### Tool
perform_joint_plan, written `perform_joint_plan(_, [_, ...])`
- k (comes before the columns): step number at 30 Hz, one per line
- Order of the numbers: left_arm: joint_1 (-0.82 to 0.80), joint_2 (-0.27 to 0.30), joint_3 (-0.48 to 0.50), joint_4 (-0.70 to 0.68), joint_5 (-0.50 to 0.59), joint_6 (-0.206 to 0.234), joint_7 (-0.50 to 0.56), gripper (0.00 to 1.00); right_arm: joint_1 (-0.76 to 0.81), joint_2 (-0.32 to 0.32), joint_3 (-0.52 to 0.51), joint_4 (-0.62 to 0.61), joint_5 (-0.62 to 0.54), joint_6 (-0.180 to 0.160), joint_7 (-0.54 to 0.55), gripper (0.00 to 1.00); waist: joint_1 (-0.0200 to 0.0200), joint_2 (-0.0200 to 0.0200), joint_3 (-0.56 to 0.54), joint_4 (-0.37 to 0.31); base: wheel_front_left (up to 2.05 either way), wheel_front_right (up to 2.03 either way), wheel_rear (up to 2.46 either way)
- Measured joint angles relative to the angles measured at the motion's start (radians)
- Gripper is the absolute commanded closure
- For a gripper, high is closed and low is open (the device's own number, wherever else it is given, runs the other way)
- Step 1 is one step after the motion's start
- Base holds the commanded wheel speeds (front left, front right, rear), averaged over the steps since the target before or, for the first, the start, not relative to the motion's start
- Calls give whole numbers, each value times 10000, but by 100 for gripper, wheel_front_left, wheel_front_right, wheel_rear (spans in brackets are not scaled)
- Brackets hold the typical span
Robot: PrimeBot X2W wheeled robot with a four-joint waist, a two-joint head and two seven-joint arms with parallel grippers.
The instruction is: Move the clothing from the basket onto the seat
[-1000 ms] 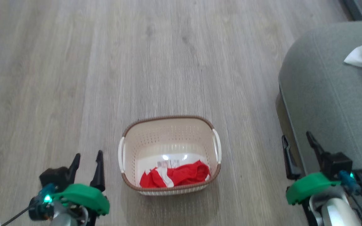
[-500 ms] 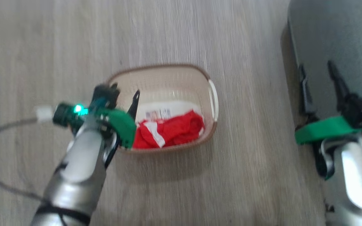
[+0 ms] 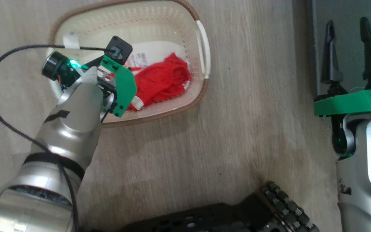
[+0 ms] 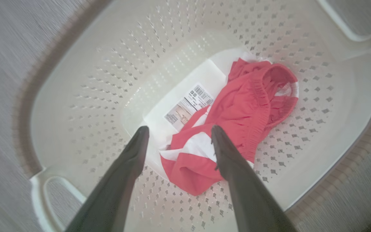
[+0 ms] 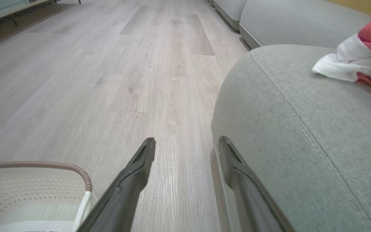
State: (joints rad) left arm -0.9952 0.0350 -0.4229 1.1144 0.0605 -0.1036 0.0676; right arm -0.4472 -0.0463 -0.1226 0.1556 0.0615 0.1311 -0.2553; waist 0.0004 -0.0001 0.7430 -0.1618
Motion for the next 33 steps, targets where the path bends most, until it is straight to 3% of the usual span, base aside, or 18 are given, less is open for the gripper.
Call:
perform_joint_plan(14, [-1117,4,-382,1507,15,-12,782,0,-181,2,203,-113,531,0,-2,0,-3,0,1472,-989,0,0,0])
perform_joint_plan(32, [-1386,40,-585,1778,-663,-257,1344,0,-320,2,207,-215,604,0,-2,0,-3,0,2333,-969,0,0,0])
perform_joint_plan(33, [-1386,54,-589,1783,-715,-257,1335,31,-332,2,205,-226,604,0,-2,0,-3,0,2373,-963,0,0,0])
